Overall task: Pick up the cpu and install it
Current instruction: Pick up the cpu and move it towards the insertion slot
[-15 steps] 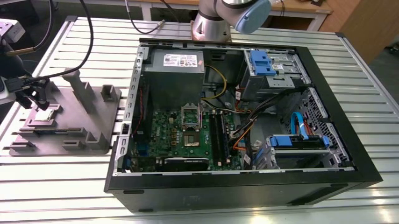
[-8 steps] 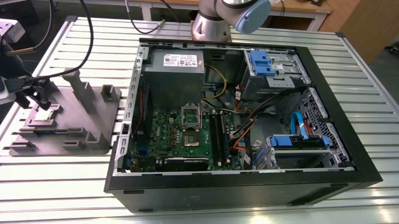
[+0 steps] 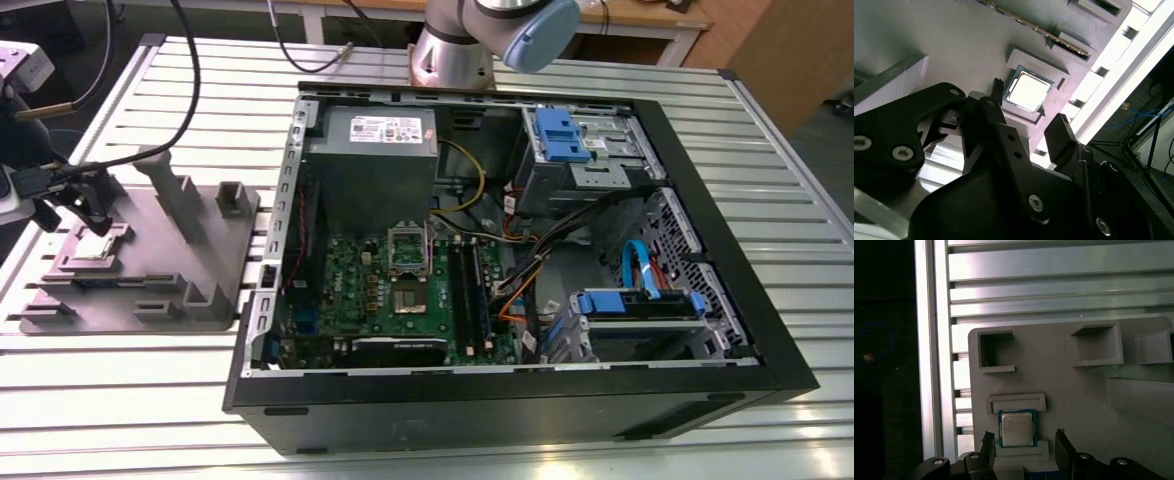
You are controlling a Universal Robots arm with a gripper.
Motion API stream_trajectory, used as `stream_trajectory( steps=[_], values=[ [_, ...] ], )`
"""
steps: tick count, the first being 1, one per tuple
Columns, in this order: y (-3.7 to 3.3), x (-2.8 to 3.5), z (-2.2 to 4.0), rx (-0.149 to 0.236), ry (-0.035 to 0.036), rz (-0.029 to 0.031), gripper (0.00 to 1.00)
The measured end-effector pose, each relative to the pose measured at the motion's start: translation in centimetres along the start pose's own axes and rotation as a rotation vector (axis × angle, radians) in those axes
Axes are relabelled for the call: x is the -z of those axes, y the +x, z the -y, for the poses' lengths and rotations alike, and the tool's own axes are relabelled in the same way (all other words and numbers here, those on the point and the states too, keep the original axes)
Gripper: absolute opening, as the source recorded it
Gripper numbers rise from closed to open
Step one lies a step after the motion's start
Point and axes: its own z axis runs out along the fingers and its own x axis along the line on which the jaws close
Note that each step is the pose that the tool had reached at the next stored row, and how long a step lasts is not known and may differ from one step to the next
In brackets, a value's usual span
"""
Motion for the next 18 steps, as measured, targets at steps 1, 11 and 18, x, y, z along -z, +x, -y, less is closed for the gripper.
stream_trajectory(
  steps=[1,11,18],
  values=[
    [-0.01,-0.17,0.0,0.0,-0.0021,0.0001,0.6],
    [-0.01,-1.96,0.09,0.019,-0.0043,-0.0014,0.6],
    [-0.01,-2.87,0.13,0.043,-0.0043,-0.0026,0.6]
  ],
)
